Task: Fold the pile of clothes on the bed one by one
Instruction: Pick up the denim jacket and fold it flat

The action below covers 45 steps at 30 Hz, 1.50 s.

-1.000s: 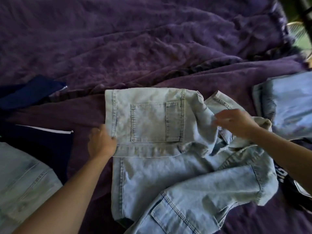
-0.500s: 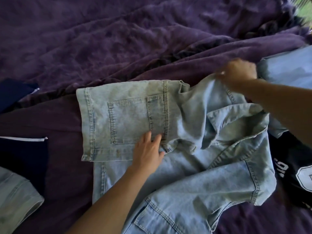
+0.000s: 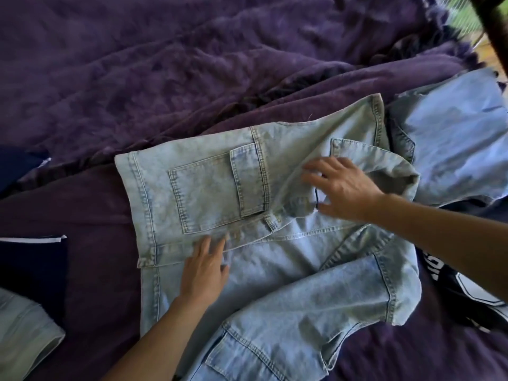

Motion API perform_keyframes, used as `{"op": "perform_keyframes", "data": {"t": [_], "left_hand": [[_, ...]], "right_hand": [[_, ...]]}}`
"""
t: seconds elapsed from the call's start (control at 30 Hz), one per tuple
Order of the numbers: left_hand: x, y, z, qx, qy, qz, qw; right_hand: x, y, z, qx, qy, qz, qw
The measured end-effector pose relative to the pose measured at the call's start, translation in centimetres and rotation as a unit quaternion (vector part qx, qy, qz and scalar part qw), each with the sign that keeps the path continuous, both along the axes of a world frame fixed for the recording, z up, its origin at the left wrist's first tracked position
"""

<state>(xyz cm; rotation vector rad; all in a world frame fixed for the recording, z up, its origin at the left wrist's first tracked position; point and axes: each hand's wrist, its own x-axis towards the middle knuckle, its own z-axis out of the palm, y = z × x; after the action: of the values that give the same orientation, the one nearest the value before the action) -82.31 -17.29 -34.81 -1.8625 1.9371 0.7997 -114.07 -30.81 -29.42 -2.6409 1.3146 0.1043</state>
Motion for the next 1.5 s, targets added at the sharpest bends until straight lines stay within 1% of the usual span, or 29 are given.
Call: {"op": "perform_keyframes", "data": {"t": [0.07,0.1,0.23,0.3,0.37,0.43,0.53,0.57,0.6,0.67,0.73,0.8,0.83,0.9,0.93,0.97,1.03,1.07,1.1,1.13,1.17,1.2,1.23,1.27,1.3,1.37,1.43,1.47,1.5], "left_hand": [[0.8,0.9,-0.1,0.018,-0.014,-0.005,1.0],[1.1,1.2,-0.1,0.023,-0.014,-0.006,1.0],[2.4,2.5,0.4,0.02,0.02,0.024,0.999],[3.3,4.0,1.2,-0.01,0.034,0.049,0.998],[4.4,6.1,2.3,-0.037,0.051,0.078,0.995],[5.8,8.7,3.2,-0.063,0.07,0.089,0.992],[7.6,13.0,4.5,-0.097,0.09,0.09,0.987],[8.0,14.5,4.9,-0.102,0.108,0.084,0.985],[8.3,16.2,5.1,-0.101,0.131,0.072,0.984],[8.8,19.4,5.2,-0.074,0.155,0.03,0.985],[9.0,21.9,5.1,-0.022,0.153,0.006,0.988],[9.1,23.3,5.1,0.018,0.164,0.017,0.986],[9.2,23.7,5.2,0.026,0.173,0.022,0.984],[9.5,24.2,5.5,0.028,0.201,0.025,0.979],[9.5,24.3,5.6,0.039,0.216,0.045,0.975],[9.4,24.1,5.7,0.064,0.229,0.088,0.967],[9.3,23.9,5.7,0.11,0.246,0.178,0.946],[9.3,23.8,5.4,0.118,0.247,0.197,0.941],[9.1,23.7,5.1,0.129,0.247,0.203,0.939],[8.9,23.7,4.8,0.144,0.249,0.205,0.936],[8.5,23.5,4.7,0.153,0.249,0.205,0.934],[8.2,23.4,4.5,0.153,0.246,0.196,0.937],[7.8,23.2,4.5,0.145,0.241,0.179,0.943],[7.7,22.9,4.6,0.135,0.235,0.161,0.949],[7.8,22.6,5.0,0.128,0.23,0.148,0.953],[8.6,21.7,6.1,0.118,0.216,0.118,0.962],[10.0,20.6,7.7,0.1,0.204,0.085,0.97],[10.8,19.9,8.7,0.093,0.213,0.081,0.969],[11.3,18.9,9.8,0.088,0.228,0.082,0.966]], "right_hand": [[-1.2,0.8,-0.7,0.0,0.059,-0.003,0.998],[-2.1,0.5,-0.9,-0.022,0.053,-0.027,0.998],[-3.9,-1.3,0.6,-0.105,-0.054,-0.155,0.981],[-4.1,-0.8,1.5,-0.092,-0.033,-0.229,0.969],[-3.3,1.5,2.1,-0.057,0.014,-0.251,0.966],[-1.4,5.5,2.6,-0.054,0.023,-0.21,0.976],[3.7,13.8,2.2,-0.016,-0.073,-0.103,0.992],[5.4,16.8,1.7,0.012,-0.093,-0.075,0.993],[6.9,19.6,1.2,0.046,-0.089,-0.057,0.993],[9.3,24.3,-0.2,0.138,-0.006,-0.064,0.988],[10.7,26.4,-1.3,0.192,0.059,-0.124,0.972],[11.4,27.0,-1.4,0.171,0.054,-0.174,0.968],[11.4,27.2,-1.1,0.143,0.035,-0.168,0.975],[11.4,28.2,0.0,0.081,0.031,-0.108,0.99],[11.0,29.0,0.6,0.086,0.039,-0.08,0.992],[10.4,29.6,1.0,0.117,0.061,-0.064,0.989],[9.1,31.3,2.1,0.231,0.166,-0.091,0.954],[8.3,32.2,2.3,0.272,0.211,-0.112,0.932],[7.9,32.6,2.6,0.296,0.209,-0.135,0.922],[7.7,32.6,2.6,0.277,0.16,-0.149,0.936],[7.8,32.0,2.5,0.224,0.093,-0.161,0.957],[8.3,31.2,2.1,0.177,0.052,-0.164,0.969],[9.1,30.1,1.7,0.151,0.032,-0.167,0.974],[10.0,28.9,1.4,0.155,0.03,-0.165,0.973],[11.0,27.8,0.9,0.186,0.048,-0.155,0.969],[12.6,26.6,-0.1,0.27,0.121,-0.098,0.95],[13.3,26.7,-0.4,0.342,0.209,-0.025,0.916],[13.2,27.1,-0.4,0.361,0.245,-0.006,0.9],[13.0,27.4,-0.2,0.366,0.258,-0.007,0.894]]}}
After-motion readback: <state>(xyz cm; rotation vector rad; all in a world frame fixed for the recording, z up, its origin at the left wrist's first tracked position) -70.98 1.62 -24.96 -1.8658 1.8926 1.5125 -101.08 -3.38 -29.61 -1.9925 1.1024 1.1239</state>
